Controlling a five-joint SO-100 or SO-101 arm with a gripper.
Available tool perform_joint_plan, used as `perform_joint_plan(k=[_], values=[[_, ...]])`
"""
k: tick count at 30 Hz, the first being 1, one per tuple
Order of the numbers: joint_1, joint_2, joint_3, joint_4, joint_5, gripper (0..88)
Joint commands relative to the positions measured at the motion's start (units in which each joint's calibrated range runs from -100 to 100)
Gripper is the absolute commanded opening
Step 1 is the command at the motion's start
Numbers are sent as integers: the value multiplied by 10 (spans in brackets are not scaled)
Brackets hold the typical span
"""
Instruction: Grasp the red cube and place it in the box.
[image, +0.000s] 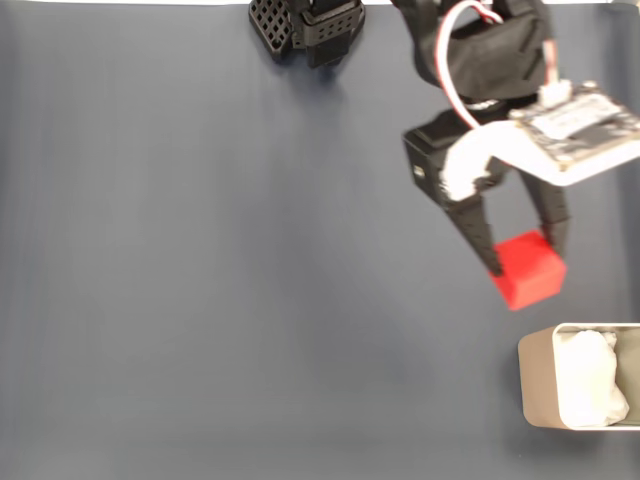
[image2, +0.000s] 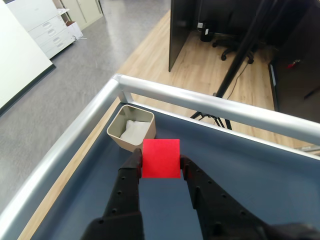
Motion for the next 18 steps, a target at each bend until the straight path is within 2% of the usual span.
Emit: perform_joint_plan(k=[1,18], values=[[-17,17,-64,-28,6,0],[-35,225,-276,-54,4,0]])
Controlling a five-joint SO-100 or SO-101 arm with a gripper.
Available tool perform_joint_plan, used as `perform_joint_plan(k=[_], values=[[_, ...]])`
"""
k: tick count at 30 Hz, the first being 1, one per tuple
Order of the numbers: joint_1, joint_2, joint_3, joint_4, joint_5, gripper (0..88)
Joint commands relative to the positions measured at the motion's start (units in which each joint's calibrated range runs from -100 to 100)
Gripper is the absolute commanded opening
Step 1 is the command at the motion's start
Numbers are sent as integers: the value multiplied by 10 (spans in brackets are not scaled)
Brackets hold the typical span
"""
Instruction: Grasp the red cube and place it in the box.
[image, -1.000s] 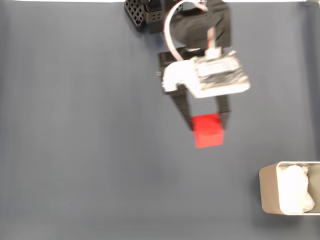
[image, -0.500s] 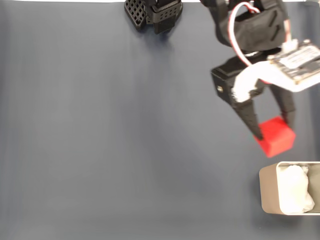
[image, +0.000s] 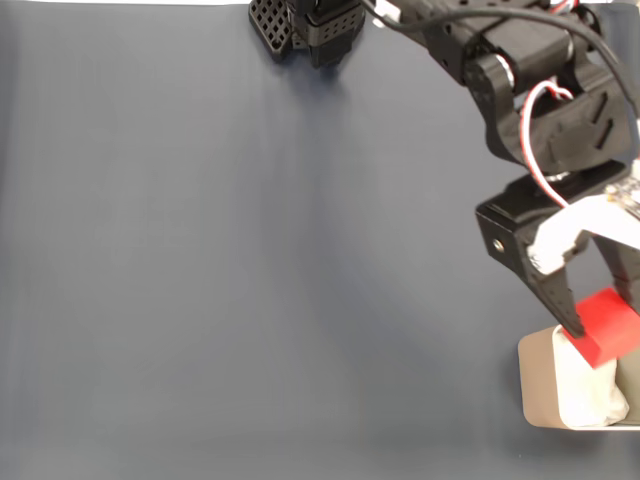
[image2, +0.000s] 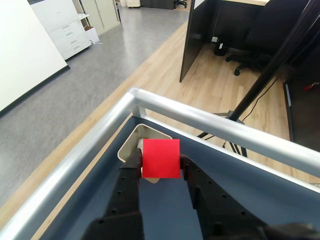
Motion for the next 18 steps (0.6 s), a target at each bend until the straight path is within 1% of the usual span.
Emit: perform_joint_plan(k=[1,11,18], values=[[-6,27,-82,-13,-3,0],[-11,114,-153,-46,0,0],[-25,149,-168,-55,-1,0]])
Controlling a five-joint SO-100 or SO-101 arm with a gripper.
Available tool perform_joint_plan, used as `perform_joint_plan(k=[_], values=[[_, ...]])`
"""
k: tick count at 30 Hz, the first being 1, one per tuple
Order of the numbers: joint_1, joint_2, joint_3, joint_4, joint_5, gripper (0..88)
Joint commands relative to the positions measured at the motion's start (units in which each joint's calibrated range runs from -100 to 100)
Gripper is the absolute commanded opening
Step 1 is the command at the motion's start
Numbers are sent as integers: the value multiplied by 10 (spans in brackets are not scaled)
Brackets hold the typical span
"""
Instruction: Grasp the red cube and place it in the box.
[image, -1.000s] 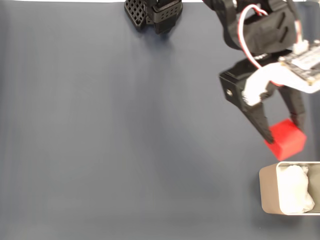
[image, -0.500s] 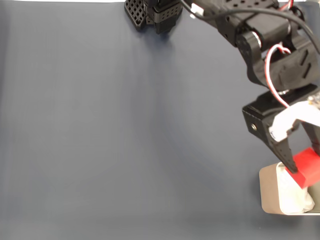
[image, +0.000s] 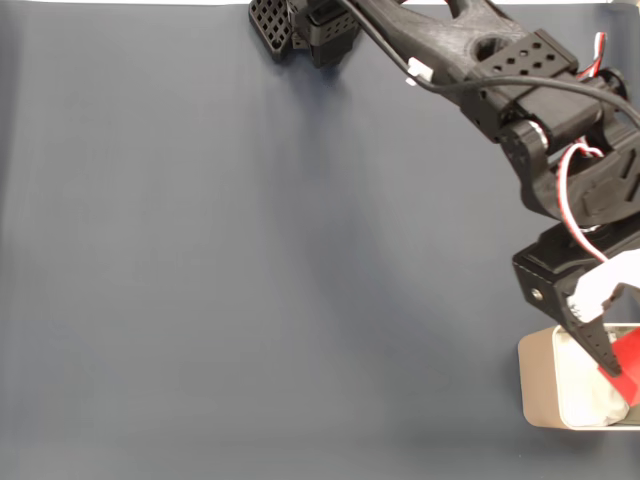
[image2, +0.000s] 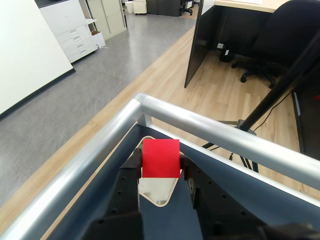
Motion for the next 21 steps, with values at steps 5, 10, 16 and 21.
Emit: perform_joint_plan(k=[5,10,16,21], values=[[-12,12,-26,-14,-2,0],[-17,21,-6,-19,-5,0],[-16,34,8,-45,-4,0],[-14,44,9,-59,0,0]])
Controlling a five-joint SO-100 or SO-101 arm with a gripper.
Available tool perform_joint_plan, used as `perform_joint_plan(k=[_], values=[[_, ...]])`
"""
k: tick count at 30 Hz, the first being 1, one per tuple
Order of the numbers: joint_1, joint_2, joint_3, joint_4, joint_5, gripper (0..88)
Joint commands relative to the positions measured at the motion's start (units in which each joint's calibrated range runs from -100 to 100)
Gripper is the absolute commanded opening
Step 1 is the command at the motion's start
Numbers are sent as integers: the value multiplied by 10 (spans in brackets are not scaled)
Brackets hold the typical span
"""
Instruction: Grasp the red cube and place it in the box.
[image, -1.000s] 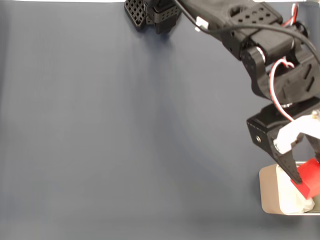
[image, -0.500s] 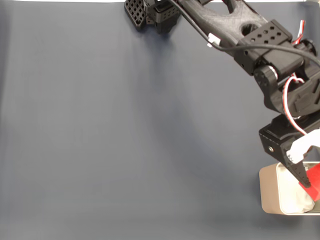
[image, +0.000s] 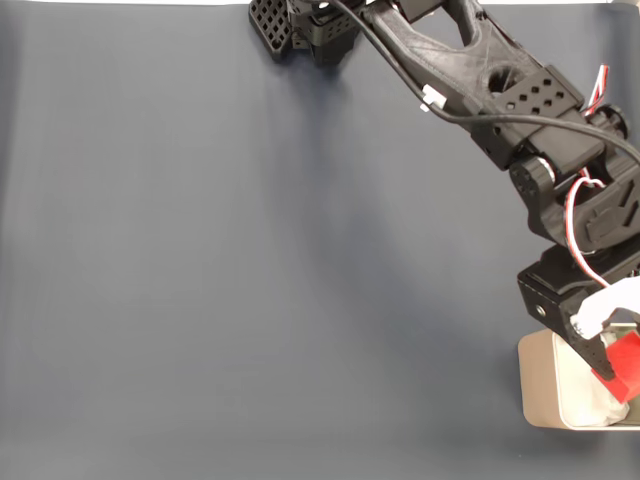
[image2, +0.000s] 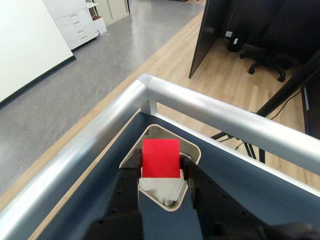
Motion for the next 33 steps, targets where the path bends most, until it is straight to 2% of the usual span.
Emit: perform_joint_plan(k=[1,33], values=[[-1,-8,-14,-17,0,0],[12,-34,19,-16,2,16]])
